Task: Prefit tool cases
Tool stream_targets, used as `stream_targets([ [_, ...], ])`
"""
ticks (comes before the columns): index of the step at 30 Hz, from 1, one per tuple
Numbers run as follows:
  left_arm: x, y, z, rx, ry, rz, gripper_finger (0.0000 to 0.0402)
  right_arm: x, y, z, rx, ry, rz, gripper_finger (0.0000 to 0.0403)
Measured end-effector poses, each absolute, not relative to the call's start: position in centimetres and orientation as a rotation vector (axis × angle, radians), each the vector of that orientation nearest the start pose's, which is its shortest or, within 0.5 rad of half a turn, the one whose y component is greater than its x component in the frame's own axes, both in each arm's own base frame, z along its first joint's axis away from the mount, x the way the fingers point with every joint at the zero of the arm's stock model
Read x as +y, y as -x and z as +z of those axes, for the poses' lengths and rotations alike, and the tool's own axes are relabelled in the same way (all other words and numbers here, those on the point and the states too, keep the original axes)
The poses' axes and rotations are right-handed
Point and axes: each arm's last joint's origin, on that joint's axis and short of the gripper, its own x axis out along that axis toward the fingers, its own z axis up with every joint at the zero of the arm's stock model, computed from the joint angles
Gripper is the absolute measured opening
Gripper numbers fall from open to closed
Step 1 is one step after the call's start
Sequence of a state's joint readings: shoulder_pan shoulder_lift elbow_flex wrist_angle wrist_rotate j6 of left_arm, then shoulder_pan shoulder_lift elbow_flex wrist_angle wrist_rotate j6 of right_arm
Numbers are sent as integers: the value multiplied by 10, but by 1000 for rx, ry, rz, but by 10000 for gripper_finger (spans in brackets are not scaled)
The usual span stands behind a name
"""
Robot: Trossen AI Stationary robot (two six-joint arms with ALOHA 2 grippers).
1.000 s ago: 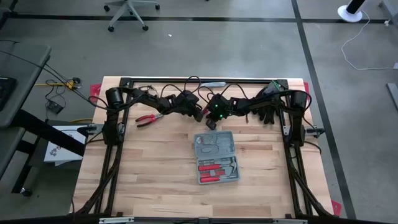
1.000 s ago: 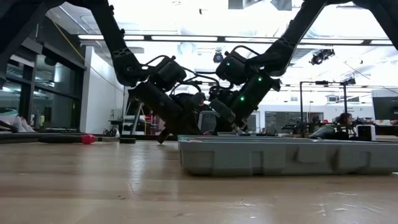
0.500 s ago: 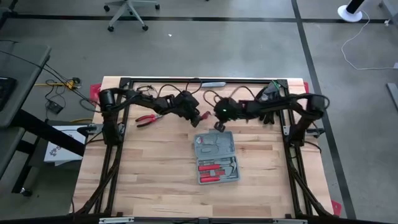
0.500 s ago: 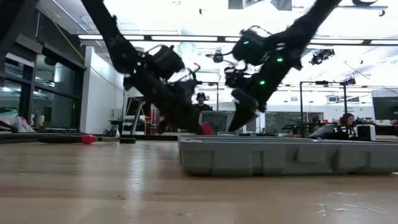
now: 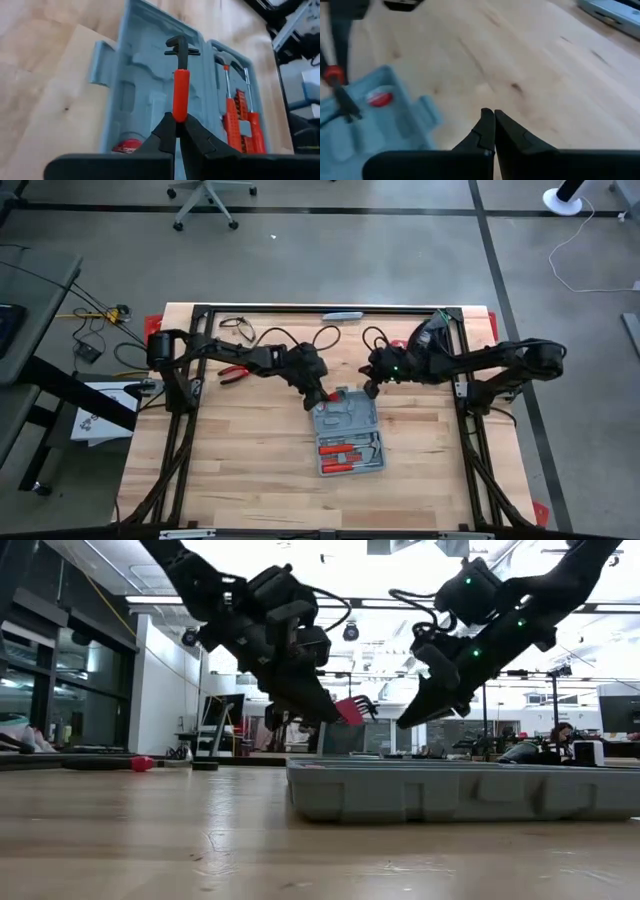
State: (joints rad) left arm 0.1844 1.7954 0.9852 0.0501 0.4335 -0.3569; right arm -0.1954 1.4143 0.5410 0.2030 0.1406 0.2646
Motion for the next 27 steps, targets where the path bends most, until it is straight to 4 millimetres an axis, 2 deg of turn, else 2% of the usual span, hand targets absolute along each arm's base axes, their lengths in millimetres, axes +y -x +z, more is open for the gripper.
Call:
stream_targets([
  [5, 54, -359, 167, 806, 546, -77, 0, -43, -257, 157, 592, -254, -367, 0],
  [12, 54, -357, 158, 893, 563, -116, 0, -36, -259, 158, 577, -241, -369, 0],
  [15, 47, -365, 151, 916, 559, -171, 0, -37, -259, 159, 570, -240, -375, 0],
  [19, 44, -379, 154, 954, 512, -204, 0, -37, -260, 159, 566, -241, -375, 0],
  [27, 54, -389, 158, 1033, 405, -117, 0, -35, -260, 159, 569, -265, -352, 0],
])
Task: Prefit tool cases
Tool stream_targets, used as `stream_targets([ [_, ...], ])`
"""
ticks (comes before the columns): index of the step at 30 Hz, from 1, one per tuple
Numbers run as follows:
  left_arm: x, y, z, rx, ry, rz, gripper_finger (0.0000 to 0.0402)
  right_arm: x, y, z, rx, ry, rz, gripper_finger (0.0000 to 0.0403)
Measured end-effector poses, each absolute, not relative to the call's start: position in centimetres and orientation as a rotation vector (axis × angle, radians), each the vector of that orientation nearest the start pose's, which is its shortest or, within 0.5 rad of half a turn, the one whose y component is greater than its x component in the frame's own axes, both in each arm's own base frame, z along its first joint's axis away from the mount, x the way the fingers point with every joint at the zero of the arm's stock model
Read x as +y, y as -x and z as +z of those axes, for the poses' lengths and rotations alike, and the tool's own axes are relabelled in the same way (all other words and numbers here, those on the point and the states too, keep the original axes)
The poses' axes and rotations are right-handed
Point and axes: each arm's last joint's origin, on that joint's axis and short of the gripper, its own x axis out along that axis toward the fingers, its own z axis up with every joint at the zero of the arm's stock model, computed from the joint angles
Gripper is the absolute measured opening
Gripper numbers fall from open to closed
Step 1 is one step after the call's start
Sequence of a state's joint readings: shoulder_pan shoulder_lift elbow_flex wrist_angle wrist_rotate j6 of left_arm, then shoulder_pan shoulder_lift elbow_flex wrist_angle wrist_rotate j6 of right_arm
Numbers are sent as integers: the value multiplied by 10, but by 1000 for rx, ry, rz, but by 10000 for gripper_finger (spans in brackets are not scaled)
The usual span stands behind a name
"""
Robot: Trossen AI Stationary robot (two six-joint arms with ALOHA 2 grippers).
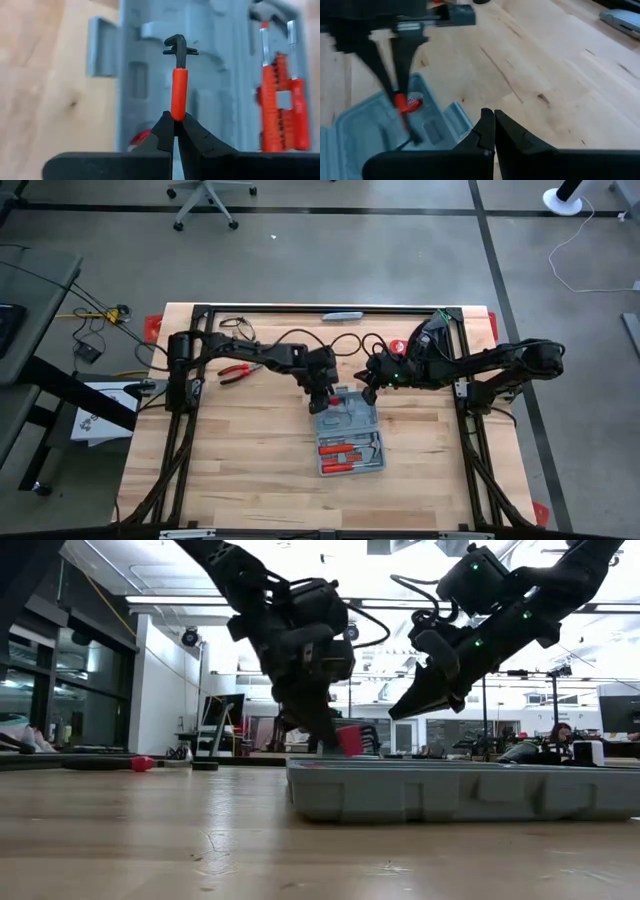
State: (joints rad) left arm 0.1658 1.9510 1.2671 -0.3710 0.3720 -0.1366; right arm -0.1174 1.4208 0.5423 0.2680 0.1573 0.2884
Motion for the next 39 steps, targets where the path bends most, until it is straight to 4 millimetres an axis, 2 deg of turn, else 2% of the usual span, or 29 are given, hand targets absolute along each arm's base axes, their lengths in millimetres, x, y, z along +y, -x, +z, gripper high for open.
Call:
stream_targets([
  [5, 59, -388, 158, 1031, 412, -109, 0, -25, -264, 158, 554, -258, -309, 0],
  [12, 53, -390, 146, 1057, 451, -181, 0, -7, -277, 136, 561, -237, -267, 0],
  [21, 58, -393, 146, 1031, 412, -132, 0, -4, -277, 142, 539, -237, -245, 0],
  [30, 67, -393, 131, 1054, 453, -146, 0, 3, -278, 139, 552, -249, -218, 0],
  [35, 67, -400, 131, 1047, 445, -168, 0, 5, -294, 138, 563, -246, -196, 0],
  [39, 67, -403, 136, 1041, 421, -168, 0, 6, -305, 130, 643, -219, -203, 0],
])
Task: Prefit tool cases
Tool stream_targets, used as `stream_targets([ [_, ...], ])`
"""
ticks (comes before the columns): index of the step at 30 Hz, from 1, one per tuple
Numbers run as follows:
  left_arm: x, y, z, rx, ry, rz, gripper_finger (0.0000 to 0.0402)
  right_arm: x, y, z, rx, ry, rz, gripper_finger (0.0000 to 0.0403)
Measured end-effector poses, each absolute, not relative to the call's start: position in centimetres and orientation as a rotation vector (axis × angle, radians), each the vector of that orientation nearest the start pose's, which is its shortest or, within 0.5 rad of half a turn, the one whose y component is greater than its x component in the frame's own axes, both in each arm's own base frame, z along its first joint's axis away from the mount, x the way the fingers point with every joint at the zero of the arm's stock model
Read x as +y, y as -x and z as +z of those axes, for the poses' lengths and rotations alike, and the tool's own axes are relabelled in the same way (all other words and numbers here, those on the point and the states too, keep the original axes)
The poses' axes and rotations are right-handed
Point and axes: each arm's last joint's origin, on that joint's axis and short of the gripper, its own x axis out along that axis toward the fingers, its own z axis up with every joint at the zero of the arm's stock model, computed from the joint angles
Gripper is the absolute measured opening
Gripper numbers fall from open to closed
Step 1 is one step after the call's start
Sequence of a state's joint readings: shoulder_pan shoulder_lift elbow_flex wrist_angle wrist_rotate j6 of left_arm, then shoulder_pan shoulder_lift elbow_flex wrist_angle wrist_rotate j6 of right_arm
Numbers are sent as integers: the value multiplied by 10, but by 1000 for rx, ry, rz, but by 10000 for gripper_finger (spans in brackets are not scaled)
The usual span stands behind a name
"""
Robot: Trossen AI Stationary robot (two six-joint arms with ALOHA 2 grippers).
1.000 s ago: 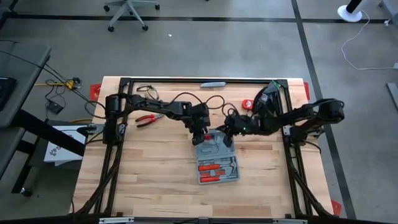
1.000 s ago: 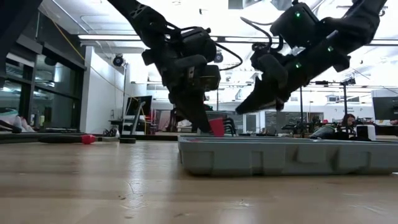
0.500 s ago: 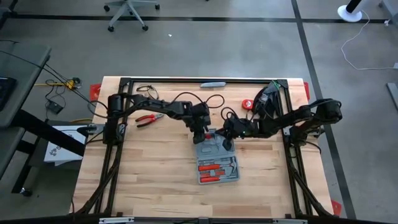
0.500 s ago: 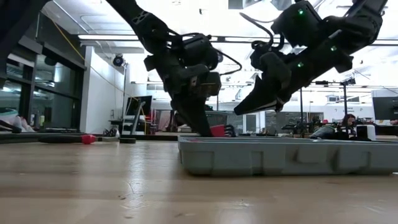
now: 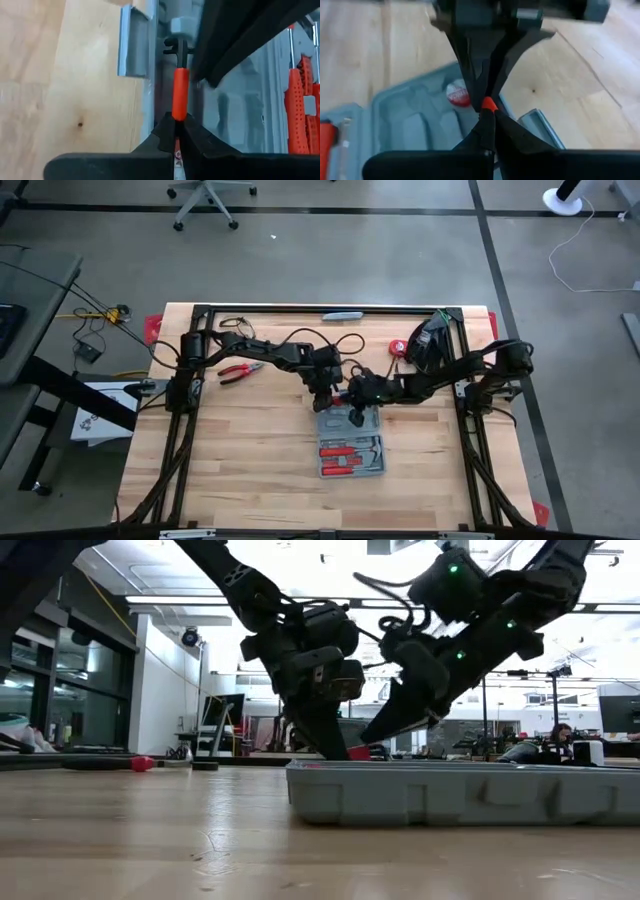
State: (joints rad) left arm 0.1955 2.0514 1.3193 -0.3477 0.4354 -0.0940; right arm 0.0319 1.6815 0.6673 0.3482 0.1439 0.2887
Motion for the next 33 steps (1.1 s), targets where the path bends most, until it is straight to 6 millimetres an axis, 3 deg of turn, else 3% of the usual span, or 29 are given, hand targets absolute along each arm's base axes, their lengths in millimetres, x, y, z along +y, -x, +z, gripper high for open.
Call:
stream_targets([
  [10, 69, -402, 135, 1061, 410, -170, 2, 3, -309, 125, 670, -212, -247, 0],
  [22, 69, -398, 136, 1088, 416, -173, 52, 3, -306, 120, 722, -222, -267, 0],
  [33, 71, -393, 136, 1128, 398, -181, 60, 5, -305, 120, 723, -237, -269, 0],
])
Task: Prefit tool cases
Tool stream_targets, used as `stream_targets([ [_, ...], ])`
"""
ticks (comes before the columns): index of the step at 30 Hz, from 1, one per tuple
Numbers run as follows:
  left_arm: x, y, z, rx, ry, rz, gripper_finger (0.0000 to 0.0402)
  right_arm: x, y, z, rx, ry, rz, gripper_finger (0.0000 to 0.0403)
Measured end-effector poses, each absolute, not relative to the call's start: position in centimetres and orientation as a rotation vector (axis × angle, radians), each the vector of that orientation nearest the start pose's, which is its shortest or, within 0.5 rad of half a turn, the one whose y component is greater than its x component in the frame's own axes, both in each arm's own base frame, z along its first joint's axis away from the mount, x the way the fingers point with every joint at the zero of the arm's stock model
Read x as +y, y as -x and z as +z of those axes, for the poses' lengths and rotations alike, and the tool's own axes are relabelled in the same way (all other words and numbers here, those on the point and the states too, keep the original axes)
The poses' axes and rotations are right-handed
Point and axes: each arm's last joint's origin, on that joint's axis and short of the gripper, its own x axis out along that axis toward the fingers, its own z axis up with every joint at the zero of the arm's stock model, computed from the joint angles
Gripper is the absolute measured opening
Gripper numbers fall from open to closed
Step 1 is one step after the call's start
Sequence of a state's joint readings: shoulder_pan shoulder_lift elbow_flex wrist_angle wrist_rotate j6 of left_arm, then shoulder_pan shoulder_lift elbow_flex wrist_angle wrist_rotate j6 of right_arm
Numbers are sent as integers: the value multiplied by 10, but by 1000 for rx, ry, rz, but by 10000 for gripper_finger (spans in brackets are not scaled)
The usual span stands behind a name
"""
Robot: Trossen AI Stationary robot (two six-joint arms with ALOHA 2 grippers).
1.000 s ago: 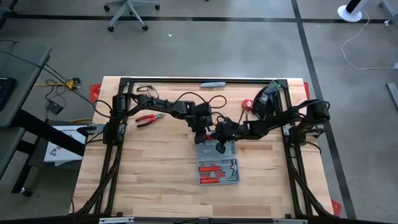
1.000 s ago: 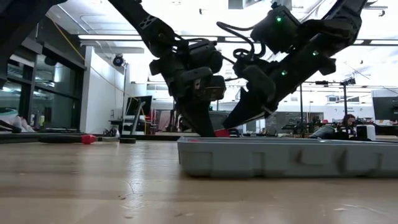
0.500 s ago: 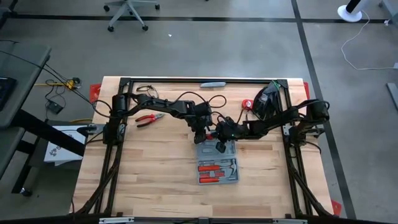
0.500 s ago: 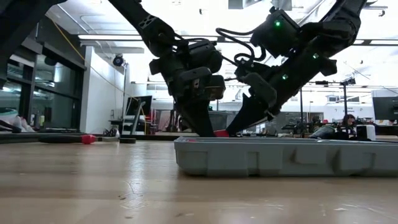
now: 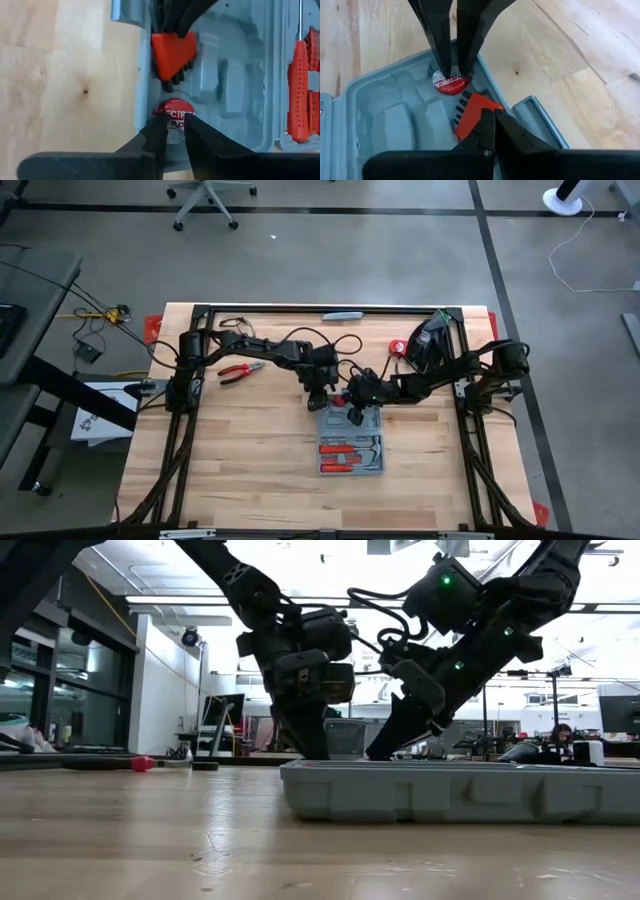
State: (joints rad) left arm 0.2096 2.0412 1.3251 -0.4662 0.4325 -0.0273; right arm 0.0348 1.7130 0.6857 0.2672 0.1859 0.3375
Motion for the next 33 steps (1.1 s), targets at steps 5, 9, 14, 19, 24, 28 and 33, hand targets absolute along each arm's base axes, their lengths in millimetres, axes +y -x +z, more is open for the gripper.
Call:
stream_targets([
  [5, 73, -399, 144, 1099, 361, -165, 60, 7, -305, 120, 723, -236, -269, 0],
  [9, 76, -405, 153, 1073, 309, -136, 60, 8, -305, 120, 721, -248, -271, 0],
  [14, 75, -414, 158, 1000, 250, -91, 60, 16, -303, 128, 698, -213, -266, 0],
  [19, 68, -421, 161, 938, 194, -75, 60, 16, -300, 134, 689, -187, -304, 0],
  [24, 61, -424, 153, 934, 182, -89, 60, 14, -297, 131, 733, -181, -322, 0],
  [28, 59, -427, 139, 957, 197, -98, 60, 12, -294, 128, 763, -171, -385, 0],
  [33, 57, -430, 130, 969, 205, -113, 60, 12, -291, 127, 793, -169, -407, 0],
])
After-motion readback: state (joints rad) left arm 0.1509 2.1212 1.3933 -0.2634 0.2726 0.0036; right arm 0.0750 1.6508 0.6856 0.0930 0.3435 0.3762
